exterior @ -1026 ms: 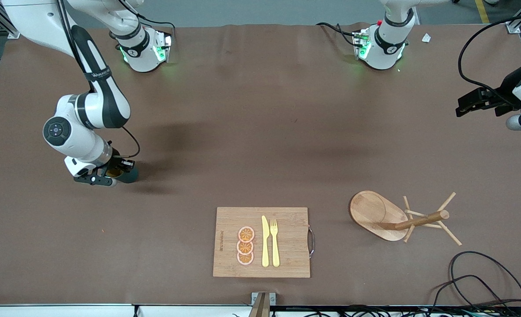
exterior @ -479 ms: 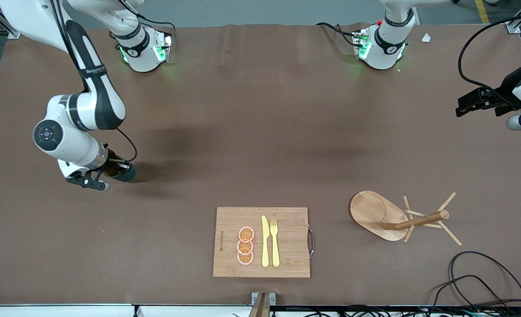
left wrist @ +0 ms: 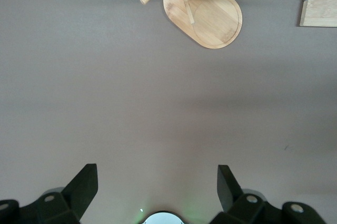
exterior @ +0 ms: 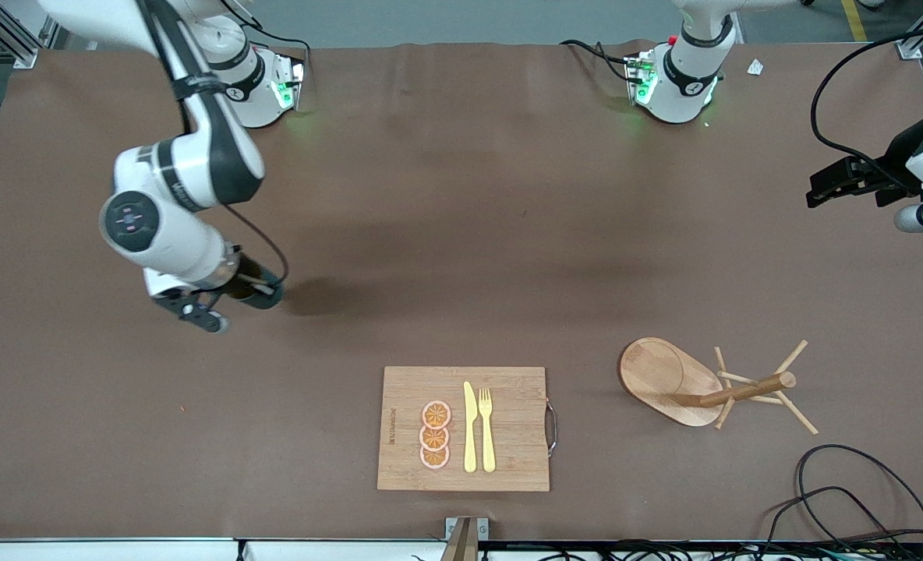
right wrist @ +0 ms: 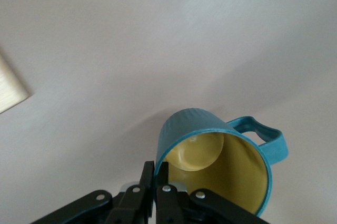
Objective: Pass cup and hang on rack
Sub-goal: 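Carry the teal mug with the right gripper toward the table middle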
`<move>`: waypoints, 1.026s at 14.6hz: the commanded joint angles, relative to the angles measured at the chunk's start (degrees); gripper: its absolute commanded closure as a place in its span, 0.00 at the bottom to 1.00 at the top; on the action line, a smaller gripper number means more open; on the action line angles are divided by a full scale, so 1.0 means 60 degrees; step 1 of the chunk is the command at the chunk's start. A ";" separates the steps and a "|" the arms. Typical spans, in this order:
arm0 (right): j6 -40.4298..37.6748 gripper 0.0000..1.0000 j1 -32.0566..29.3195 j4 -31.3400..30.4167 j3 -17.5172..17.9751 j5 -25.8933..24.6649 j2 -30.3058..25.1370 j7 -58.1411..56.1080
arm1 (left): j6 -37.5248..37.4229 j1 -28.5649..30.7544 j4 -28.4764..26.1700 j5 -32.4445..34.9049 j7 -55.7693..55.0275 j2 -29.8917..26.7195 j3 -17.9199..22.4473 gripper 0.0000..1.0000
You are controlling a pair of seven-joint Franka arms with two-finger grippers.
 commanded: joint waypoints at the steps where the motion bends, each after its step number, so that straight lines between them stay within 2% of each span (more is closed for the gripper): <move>1: -0.0043 1.00 0.0704 0.0089 -0.0097 0.0452 -0.0021 0.1398 | -0.0039 0.0058 0.0042 -0.0077 0.0098 -0.0005 -0.0021 0.00; 5: -0.0028 1.00 0.1759 0.0513 -0.0097 0.0556 0.0067 0.3566 | -0.0024 0.0058 -0.0046 -0.0091 0.0083 0.0010 -0.0021 0.00; 7: -0.0028 1.00 0.2416 0.0966 -0.0112 0.0513 0.0534 0.4519 | 0.0005 0.0087 -0.0061 -0.0091 0.0083 0.0112 -0.0021 0.00; 9: -0.0013 1.00 0.3091 0.1565 -0.0126 0.0410 0.1221 0.5718 | 0.0020 0.0321 -0.0060 -0.0091 0.0083 0.0156 -0.0021 0.00; 12: 0.0001 1.00 0.3926 0.2985 -0.0141 0.0380 0.2523 0.7404 | 0.0020 0.0337 0.0071 -0.0062 0.0098 0.0361 -0.0021 0.00; 15: 0.0001 1.00 0.4396 0.4304 -0.0156 0.0366 0.3740 0.8971 | 0.0181 0.0351 0.0100 -0.0033 0.0098 0.0347 -0.0021 0.00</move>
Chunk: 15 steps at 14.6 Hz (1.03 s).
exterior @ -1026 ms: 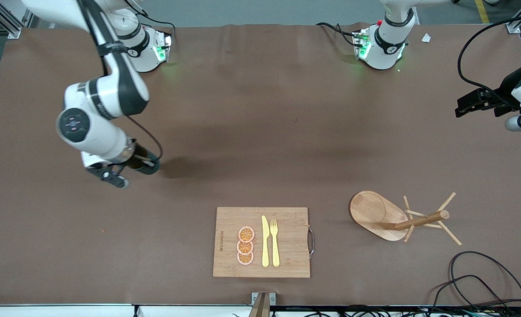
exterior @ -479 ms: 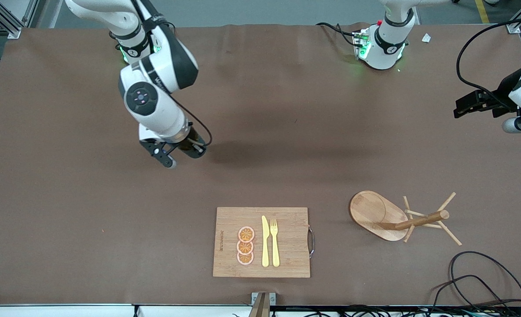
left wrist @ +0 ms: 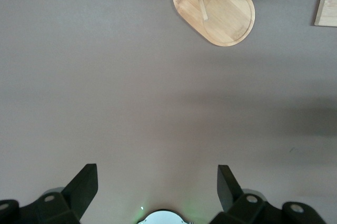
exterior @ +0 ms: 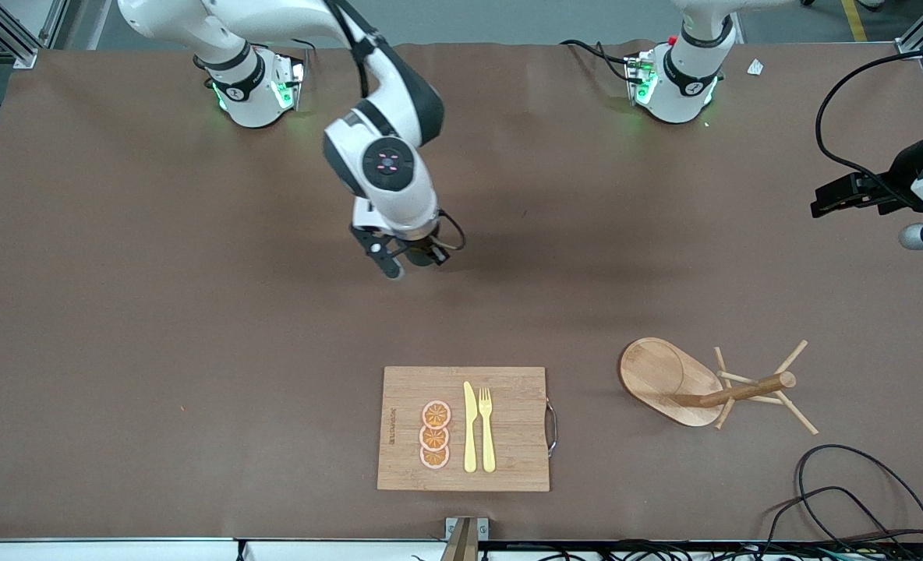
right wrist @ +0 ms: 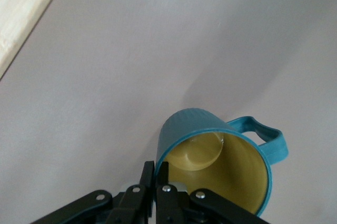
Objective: Pass cup and hang on rack
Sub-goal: 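Carry the teal mug with the right gripper toward the table middle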
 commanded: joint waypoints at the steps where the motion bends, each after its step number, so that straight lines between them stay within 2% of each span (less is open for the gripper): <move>1: -0.0171 1.00 0.0309 0.1529 -0.0138 -0.0037 0.1245 0.1429 | 0.0068 0.0032 0.0271 -0.0004 0.0076 0.0035 0.0003 0.00; 6: 0.0430 1.00 0.0485 0.1620 -0.0123 -0.0022 0.1701 0.3205 | 0.0054 0.0032 0.0624 -0.0018 0.0061 0.0153 0.0121 0.00; 12: 0.0445 0.98 0.0646 0.1810 -0.0152 -0.0066 0.1979 0.3221 | 0.0054 0.0003 0.0624 -0.0032 0.0061 0.0153 0.0106 0.00; 13: 0.0445 0.90 0.0675 0.1810 -0.0152 -0.0124 0.1980 0.3236 | 0.0054 0.0003 0.0624 -0.0062 -0.0011 0.0138 0.0106 0.00; 14: 0.0445 0.60 0.0661 0.1810 -0.0152 -0.0154 0.1980 0.3222 | 0.0054 -0.0026 0.0624 -0.0062 -0.0099 0.0138 0.0106 0.00; 15: 0.0459 0.19 0.0676 0.1796 -0.0152 -0.0255 0.1994 0.3192 | 0.0054 -0.0055 0.0624 0.0011 -0.0114 0.0138 0.0091 0.00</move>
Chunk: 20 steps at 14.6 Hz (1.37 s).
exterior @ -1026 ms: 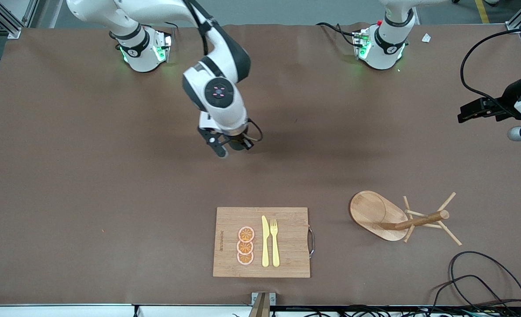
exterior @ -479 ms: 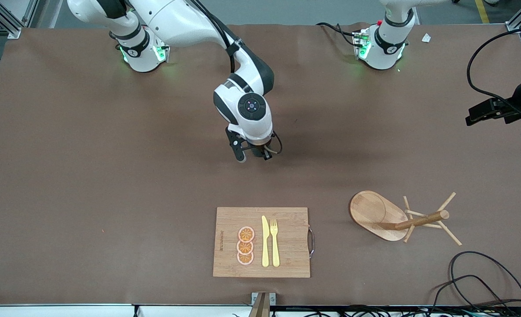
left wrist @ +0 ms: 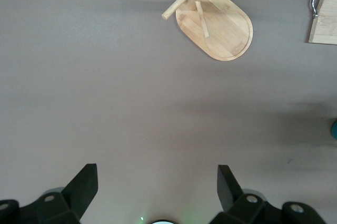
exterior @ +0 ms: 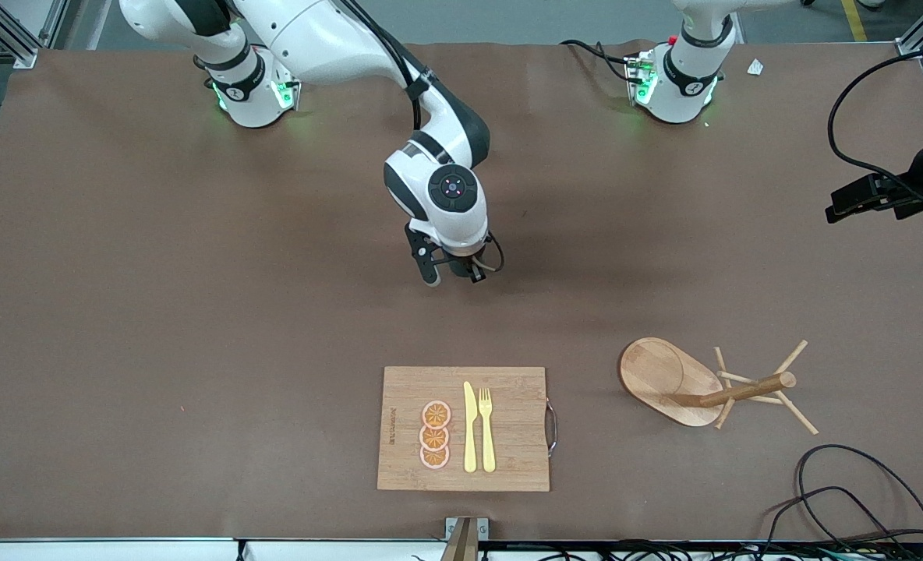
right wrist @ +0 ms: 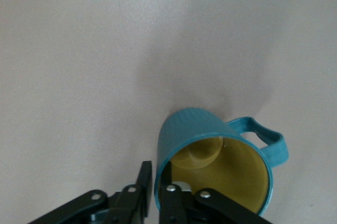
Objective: Pass cup and hang on rack
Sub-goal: 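Carry the teal mug with the right gripper toward the table middle, then release the mug and withdraw the right gripper while the left gripper approaches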
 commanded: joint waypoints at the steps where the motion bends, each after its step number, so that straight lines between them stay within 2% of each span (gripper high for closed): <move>1: -0.0004 0.00 0.0183 0.0219 -0.0106 -0.0496 0.0257 0.0138 | -0.0060 -0.0116 0.0239 0.0026 -0.0080 0.0091 -0.0055 0.00; 2: -0.0019 0.00 0.0328 0.0219 -0.0077 -0.0977 0.0287 0.0065 | -0.0060 -0.0131 0.0253 0.0040 -0.0094 0.0077 -0.0099 0.00; 3: -0.0019 0.00 0.0359 0.0234 -0.0077 -0.1069 0.0273 0.0151 | -0.0060 -0.0146 0.0253 0.0011 -0.0094 0.0062 -0.0113 0.00; 9: -0.0121 0.00 0.0359 0.0585 -0.0033 -0.0982 0.0199 0.0460 | -0.0060 -0.0175 0.0371 0.0026 -0.0196 0.0062 -0.0874 0.00; 12: -0.0398 0.00 0.0301 0.0644 -0.0033 -0.0967 0.0024 0.0299 | -0.0060 -0.0175 0.0371 0.0026 -0.1132 0.0018 -0.1139 0.00; 15: -0.1363 0.00 0.0111 0.0659 -0.0047 -0.0996 -0.0413 -0.0884 | -0.0060 -0.0161 0.0371 0.0026 -0.1383 0.0018 -0.1490 0.00; 17: -0.2313 0.00 0.0067 0.0644 -0.0106 -0.1114 -0.0854 -0.2507 | -0.0060 -0.0175 0.0356 0.0026 -0.1777 0.0018 -0.1884 0.00; 20: -0.3327 0.00 -0.0649 0.0586 -0.0106 -0.1113 -0.1687 -0.4206 | -0.0060 -0.0175 0.0341 0.0040 -0.2932 0.0047 -0.2529 0.00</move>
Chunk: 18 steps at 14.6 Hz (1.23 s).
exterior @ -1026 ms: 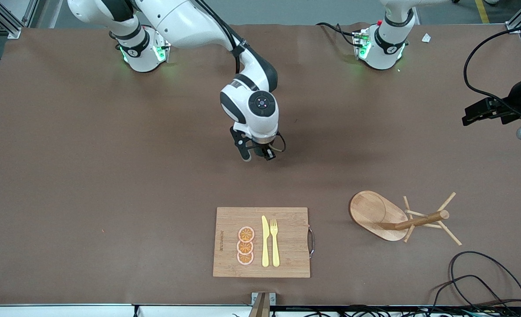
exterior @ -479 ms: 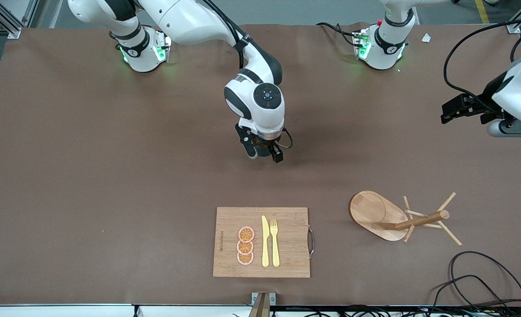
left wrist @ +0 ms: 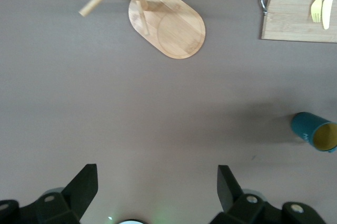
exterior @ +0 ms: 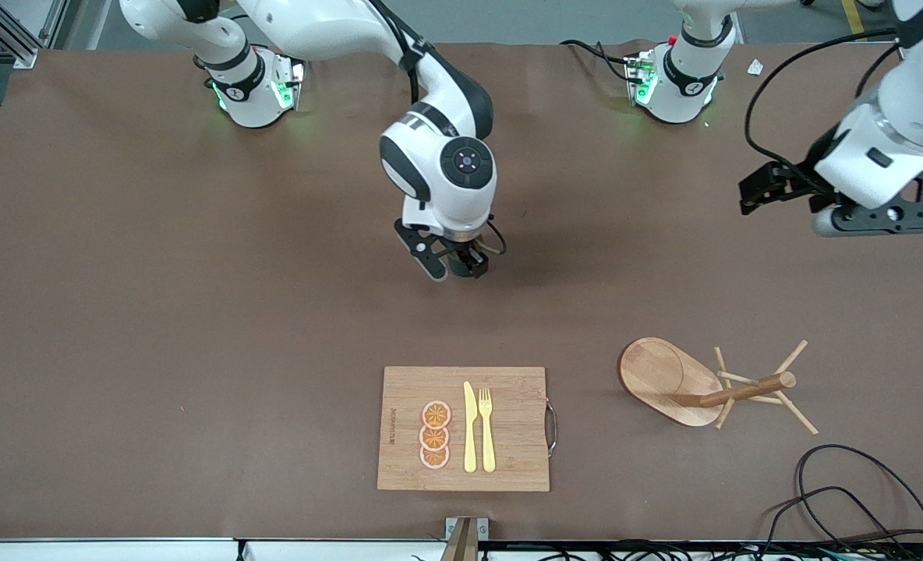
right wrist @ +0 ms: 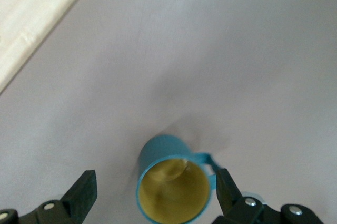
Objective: Pass cup and hang on rack
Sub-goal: 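Release the mug and withdraw the right gripper while the left gripper approaches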
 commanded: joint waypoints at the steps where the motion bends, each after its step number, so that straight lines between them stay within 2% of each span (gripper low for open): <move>1: -0.0751 0.00 -0.0619 -0.0389 0.0090 -0.0158 -0.1013 -0.2186 | -0.0043 0.0001 0.0139 0.0040 -0.1012 0.0091 -0.0497 0.00; 4: -0.1674 0.00 -0.1014 -0.0389 0.0002 -0.0903 -0.1511 -0.4417 | 0.0001 -0.0553 0.0095 0.0099 -0.2242 0.0150 -0.0762 0.00; 9: -0.1721 0.00 -0.1878 -0.0944 0.0002 -0.1139 -0.2390 -0.6528 | 0.0293 -0.2237 0.0124 0.0216 -0.4894 0.0632 -0.0748 0.00; 11: -0.1560 0.00 -0.2171 -0.1311 0.0016 -0.1490 -0.2771 -0.7508 | 0.0397 -0.2912 0.0051 0.0610 -0.5729 0.0779 -0.0762 0.00; 16: -0.1457 0.00 -0.3663 -0.1867 0.0031 -0.1506 -0.3547 -1.0628 | 0.0543 -0.4609 0.0124 0.1942 -0.7194 0.1598 -0.0762 0.00; 18: -0.1413 0.00 -0.4337 -0.2219 0.0045 -0.1463 -0.3884 -1.1668 | 0.0602 -0.5328 0.0386 0.2062 -0.7868 0.2168 -0.0748 0.00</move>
